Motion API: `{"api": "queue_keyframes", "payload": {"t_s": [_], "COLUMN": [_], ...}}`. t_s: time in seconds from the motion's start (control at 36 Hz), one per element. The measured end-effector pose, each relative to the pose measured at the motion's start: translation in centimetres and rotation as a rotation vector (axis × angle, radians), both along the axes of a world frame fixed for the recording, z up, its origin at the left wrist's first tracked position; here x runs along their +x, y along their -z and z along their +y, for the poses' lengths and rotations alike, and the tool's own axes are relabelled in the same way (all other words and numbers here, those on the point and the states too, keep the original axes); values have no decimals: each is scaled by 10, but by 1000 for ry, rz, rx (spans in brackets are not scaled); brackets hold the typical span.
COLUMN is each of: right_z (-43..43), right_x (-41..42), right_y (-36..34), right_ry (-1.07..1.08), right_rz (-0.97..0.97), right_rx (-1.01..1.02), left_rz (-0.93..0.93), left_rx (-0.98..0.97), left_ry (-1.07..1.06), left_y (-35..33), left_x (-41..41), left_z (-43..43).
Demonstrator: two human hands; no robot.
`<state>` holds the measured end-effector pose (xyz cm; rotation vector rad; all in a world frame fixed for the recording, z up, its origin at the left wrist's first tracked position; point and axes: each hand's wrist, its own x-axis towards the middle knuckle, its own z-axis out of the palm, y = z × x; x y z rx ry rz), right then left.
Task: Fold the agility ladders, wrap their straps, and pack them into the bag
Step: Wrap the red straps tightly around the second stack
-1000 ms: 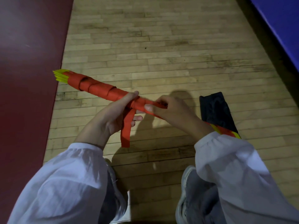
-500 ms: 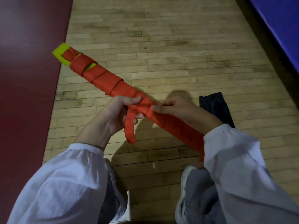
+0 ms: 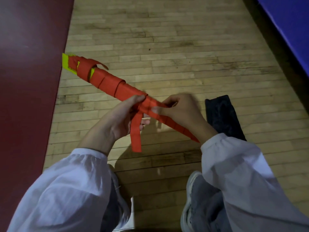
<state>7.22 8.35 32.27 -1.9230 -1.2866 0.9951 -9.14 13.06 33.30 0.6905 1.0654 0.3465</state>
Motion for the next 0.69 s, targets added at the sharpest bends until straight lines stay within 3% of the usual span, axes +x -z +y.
{"api": "queue_keyframes", "payload": {"t_s": [0.14, 0.31, 0.53, 0.69], "right_z": [-5, -7, -1, -3], "right_x": [-13, -20, 8, 22], "right_y": [5, 3, -11, -8], "right_ry": [2, -71, -214, -339], "right_rz": [-176, -226, 135, 297], "right_rx": [72, 139, -134, -472], "left_rz": [39, 59, 97, 58], "left_rx": [7, 13, 123, 143], "left_ry": [4, -29, -42, 32], "left_y": [4, 7, 7, 3], "left_x": [1, -2, -3, -3], "left_z": [-3, -2, 0, 0]}}
